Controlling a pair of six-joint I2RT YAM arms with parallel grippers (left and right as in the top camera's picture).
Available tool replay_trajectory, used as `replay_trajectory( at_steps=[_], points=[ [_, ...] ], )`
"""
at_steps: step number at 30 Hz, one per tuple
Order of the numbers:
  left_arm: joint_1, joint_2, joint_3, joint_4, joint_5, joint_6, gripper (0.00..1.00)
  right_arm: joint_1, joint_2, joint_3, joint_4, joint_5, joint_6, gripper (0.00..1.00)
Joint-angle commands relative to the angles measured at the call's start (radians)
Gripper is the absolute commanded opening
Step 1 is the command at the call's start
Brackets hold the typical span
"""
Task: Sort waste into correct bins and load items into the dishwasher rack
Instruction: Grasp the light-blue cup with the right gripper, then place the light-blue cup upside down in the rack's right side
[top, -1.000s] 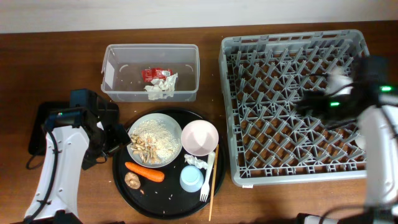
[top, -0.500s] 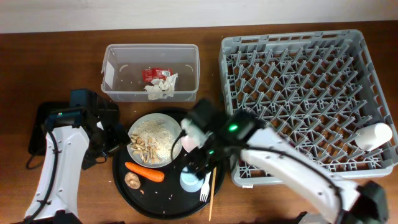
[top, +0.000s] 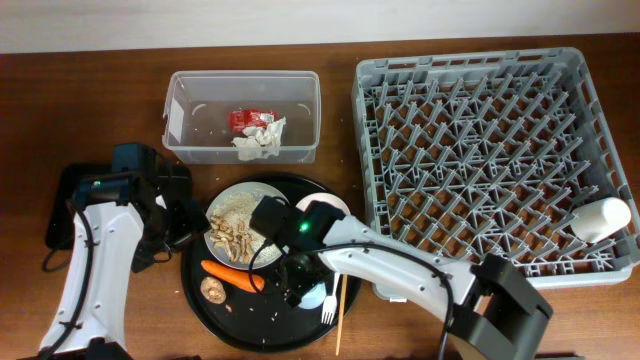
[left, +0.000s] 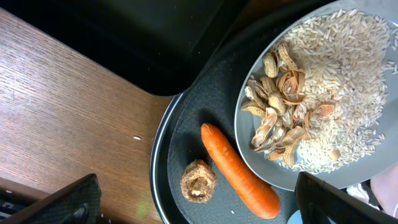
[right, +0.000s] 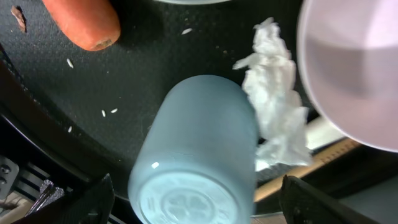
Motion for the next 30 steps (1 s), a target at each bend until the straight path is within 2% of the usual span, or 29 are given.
replay_trajectory(
  at_steps=[1,4,15,19,21,25,30],
  points=[
    [0.006,0.006,-0.006,0.003,-0.007,0.013,0.99,0.021,0.017,-0.005,0.011,0.016,0.035,0.86],
    [0.006,0.006,-0.006,0.003,-0.007,0.013,0.99,0.024,0.017,-0.005,0.01,0.016,0.061,0.79],
    [0.006,0.006,-0.006,0.003,-0.007,0.013,0.99,0.024,0.018,-0.067,0.045,0.017,0.087,0.79],
    [0.006,0.006,-0.006,0.003,-0.007,0.013,0.99,0.024,0.018,-0.073,0.056,0.016,0.087,0.72],
    [0.006,0.006,-0.006,0.002,-0.007,0.013,0.99,0.024,0.016,-0.069,0.055,0.016,0.088,0.6],
    [0.006,0.006,-0.006,0.002,-0.007,0.013,0.99,0.024,0.002,-0.006,0.025,0.021,0.087,0.56],
    [0.006,0.006,-0.006,0.002,-0.007,0.013,0.99,0.017,-0.048,0.138,-0.092,0.101,0.087,0.54]
  ],
)
